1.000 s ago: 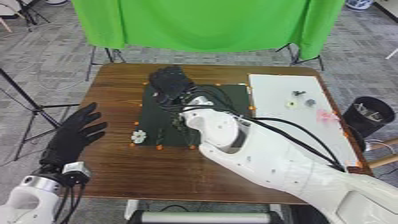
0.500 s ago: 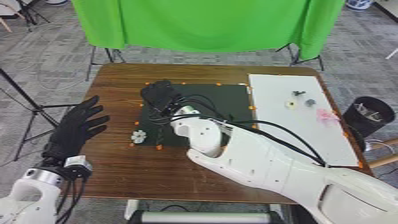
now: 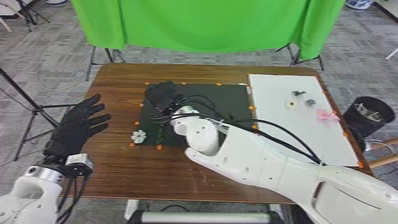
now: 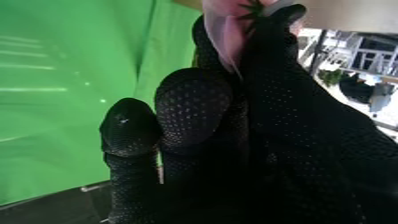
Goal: Arrange flowers
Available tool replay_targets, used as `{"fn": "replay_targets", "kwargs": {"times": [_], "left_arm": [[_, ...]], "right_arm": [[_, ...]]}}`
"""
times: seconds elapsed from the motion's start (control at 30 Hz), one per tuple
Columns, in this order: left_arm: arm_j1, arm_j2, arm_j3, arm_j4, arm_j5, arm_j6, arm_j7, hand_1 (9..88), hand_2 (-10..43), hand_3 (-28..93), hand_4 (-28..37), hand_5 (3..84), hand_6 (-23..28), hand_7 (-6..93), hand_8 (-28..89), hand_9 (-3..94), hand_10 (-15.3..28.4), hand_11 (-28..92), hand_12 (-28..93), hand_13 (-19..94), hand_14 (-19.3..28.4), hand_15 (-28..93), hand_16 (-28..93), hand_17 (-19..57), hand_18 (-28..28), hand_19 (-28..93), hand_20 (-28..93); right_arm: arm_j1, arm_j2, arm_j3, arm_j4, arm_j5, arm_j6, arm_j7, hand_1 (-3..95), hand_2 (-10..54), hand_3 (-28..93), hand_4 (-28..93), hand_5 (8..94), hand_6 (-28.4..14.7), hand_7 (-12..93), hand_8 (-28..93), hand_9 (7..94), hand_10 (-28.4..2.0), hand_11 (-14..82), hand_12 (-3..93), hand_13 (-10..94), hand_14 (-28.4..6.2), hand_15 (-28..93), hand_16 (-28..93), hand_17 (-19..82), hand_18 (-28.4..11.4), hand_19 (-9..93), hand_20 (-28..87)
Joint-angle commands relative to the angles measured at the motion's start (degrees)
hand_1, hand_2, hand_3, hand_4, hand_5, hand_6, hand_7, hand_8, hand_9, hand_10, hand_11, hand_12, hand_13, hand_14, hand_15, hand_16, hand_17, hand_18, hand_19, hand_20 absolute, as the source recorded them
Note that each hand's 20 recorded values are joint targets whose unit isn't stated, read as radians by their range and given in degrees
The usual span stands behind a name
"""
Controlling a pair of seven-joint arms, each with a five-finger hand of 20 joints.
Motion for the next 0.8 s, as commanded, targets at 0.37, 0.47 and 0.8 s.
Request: {"fn": "replay_targets", "kwargs": {"times": [0.37,0.47,0.8], "left_arm": [[-0.23,-0.13,0.26,0.42,0.14,-1.09,-0.82,25.3,-2.7,70,-23.9,22.9,2.1,21.6,-12,19.0,11.0,22,17,19,14.9,37,0,-8.8,22.5,47,10],[-0.59,-0.11,0.55,0.54,0.17,-1.09,-0.80,25.3,-2.7,70,-23.9,22.9,2.2,21.5,-11,19.1,11.0,22,17,19,15.0,37,0,-8.8,22.5,47,10],[-0.65,-0.20,0.64,0.60,0.17,-1.19,-0.99,25.3,-2.7,70,-24.0,23.1,2.2,21.4,-11,19.2,11.0,22,17,19,15.0,37,0,-8.8,22.5,47,10]], "right_arm": [[-0.94,-0.73,2.42,0.40,-2.91,-7.43,0.35,40.7,-9.5,78,-28,73.9,4.0,40,-2,88.4,-3.5,15.9,39.1,78,-1.8,66,30,38,-20.9,93,47],[-0.79,-0.83,2.31,0.60,-3.50,-7.49,0.39,39.5,-9.5,76,-28,73.1,3.9,40,-2,86.5,-4.0,19.5,36.0,77,-1.9,66,29,37,-21.0,93,47],[-0.47,-0.77,2.09,0.71,-3.35,-7.43,1.43,36.2,-9.5,76,-28,69.4,3.7,38,-2,80.7,-5.5,26.5,28.7,75,-2.0,68,29,36,-20.6,92,48]]}}
